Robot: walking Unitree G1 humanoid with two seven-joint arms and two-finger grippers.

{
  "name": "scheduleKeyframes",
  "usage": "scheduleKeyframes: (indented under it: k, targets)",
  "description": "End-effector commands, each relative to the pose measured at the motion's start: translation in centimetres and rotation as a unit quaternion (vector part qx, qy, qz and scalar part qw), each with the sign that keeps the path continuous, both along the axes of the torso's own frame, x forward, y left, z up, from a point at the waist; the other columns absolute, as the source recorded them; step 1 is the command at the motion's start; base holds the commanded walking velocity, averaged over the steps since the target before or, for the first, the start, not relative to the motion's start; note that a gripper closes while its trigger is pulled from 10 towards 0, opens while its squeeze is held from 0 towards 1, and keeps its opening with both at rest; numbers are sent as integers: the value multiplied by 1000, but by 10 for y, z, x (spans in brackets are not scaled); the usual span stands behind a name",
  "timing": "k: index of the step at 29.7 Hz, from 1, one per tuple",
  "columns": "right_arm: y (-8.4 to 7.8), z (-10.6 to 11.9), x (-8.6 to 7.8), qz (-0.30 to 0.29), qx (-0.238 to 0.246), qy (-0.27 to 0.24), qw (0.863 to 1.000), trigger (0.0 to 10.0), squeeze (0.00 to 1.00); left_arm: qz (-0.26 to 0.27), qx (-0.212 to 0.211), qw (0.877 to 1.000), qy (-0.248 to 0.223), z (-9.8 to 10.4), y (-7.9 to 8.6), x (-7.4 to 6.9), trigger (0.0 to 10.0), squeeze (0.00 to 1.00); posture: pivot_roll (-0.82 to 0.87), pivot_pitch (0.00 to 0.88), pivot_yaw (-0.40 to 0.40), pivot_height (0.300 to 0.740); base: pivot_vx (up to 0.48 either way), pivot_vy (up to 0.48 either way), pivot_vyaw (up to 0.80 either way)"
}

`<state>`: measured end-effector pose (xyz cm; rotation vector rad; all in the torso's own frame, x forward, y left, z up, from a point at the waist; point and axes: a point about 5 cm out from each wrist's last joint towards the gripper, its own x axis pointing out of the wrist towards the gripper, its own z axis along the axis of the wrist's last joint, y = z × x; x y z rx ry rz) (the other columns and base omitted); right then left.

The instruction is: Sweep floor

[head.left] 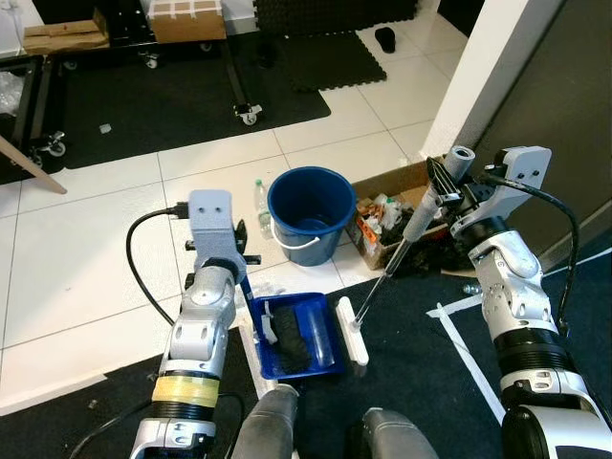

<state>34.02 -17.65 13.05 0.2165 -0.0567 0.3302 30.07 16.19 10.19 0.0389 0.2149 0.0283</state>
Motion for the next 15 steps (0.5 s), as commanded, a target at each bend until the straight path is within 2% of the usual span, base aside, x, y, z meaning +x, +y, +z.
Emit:
scheduleKeyframes:
  k: [1,8,15]
  targets:
    - [-4,6,2,-13,13,-11,1000,10000,0,-7,8,999,-44,19,0,6,10000,0,1,59,-53,740,0,0,-781]
    - [-5,5,2,-16,13,-9,1000,10000,0,-9,1,999,-53,25,-4,7,10000,0,0,58,-53,740,0,0,-723]
    - [-6,5,3,-22,5,-7,1000,10000,0,-33,-9,996,-80,42,-12,13,10000,0,0,58,-53,740,0,0,0]
